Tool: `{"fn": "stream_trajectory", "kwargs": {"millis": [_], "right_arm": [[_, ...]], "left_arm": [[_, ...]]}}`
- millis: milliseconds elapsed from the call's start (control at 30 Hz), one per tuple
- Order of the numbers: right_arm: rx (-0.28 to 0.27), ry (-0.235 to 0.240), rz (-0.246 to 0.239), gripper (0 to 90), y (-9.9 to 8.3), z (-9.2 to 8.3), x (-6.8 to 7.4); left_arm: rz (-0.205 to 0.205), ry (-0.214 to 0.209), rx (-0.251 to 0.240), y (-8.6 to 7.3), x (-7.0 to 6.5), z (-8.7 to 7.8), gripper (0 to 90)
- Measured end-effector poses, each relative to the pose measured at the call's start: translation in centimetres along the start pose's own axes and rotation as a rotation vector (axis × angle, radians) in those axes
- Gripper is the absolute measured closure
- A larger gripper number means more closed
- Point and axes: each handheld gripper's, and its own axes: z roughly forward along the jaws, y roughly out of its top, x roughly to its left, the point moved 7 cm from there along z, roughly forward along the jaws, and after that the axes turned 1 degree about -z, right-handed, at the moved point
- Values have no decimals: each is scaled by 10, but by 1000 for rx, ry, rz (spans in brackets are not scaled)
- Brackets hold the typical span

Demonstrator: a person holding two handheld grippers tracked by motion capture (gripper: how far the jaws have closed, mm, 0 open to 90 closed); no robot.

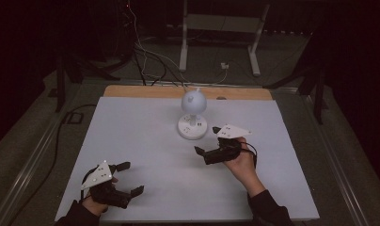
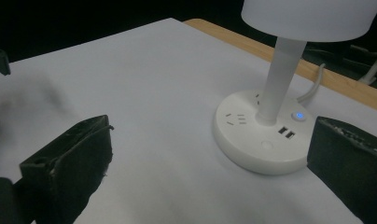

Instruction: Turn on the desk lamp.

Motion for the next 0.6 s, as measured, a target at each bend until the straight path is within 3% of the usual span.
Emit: {"fn": "stream_trajectory", "kwargs": {"millis": [600], "right_arm": [[25,7,9,0,3,20,-18]], "left_arm": [[-2,-5,0,0,0,0,3]]}}
